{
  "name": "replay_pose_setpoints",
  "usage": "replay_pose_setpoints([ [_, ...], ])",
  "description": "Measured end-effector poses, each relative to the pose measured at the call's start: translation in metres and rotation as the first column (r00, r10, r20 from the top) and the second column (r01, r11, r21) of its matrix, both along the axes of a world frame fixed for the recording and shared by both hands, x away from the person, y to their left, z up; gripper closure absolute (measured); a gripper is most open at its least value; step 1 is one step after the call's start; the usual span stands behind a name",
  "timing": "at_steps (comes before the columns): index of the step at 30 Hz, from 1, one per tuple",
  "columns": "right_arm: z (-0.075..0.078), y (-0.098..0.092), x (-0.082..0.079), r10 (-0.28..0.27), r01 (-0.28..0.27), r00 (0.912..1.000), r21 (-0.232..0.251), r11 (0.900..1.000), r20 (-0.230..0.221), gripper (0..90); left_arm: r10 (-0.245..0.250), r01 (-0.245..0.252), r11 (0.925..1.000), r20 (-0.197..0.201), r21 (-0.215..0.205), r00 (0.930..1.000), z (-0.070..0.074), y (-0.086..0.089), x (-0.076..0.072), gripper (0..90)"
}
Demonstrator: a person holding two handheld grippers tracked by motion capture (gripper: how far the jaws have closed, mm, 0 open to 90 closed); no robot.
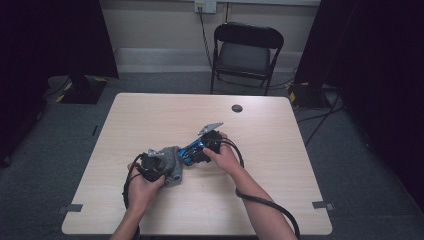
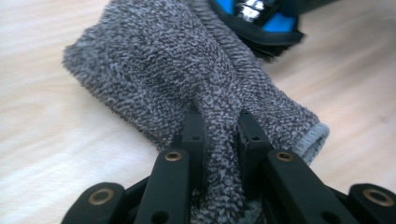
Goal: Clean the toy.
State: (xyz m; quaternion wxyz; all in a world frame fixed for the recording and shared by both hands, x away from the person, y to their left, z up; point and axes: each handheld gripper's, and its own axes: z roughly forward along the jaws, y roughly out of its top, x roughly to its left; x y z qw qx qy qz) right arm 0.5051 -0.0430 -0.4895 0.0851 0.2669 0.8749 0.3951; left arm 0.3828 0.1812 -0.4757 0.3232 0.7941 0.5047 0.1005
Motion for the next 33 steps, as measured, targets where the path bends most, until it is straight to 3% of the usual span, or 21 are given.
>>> replay_pose_setpoints([
  [3, 0.0, 0.0, 0.0, 0.0, 0.0, 1.0, -0.001, 1.0, -0.001, 0.1, -0.031, 0.031, 0.9993, -0.016, -0.022, 0.9994, 0.001, -0.005, -0.004, 77.2],
  [16, 0.0, 0.0, 0.0, 0.0, 0.0, 1.0, -0.003, 1.0, -0.001, 0.1, -0.137, 0.137, 0.9903, -0.015, -0.021, 0.9904, 0.004, -0.037, -0.022, 77.2],
  [27, 0.0, 0.0, 0.0, 0.002, -0.002, 1.0, -0.004, 1.0, -0.001, 0.1, -0.227, 0.226, 0.9735, -0.024, -0.033, 0.9736, 0.006, -0.061, -0.032, 77.3],
  [33, 0.0, 0.0, 0.0, 0.003, -0.003, 1.0, -0.003, 1.0, 0.0, 0.1, -0.276, 0.275, 0.9604, -0.026, -0.047, 0.9608, 0.006, -0.07, -0.035, 77.2],
])
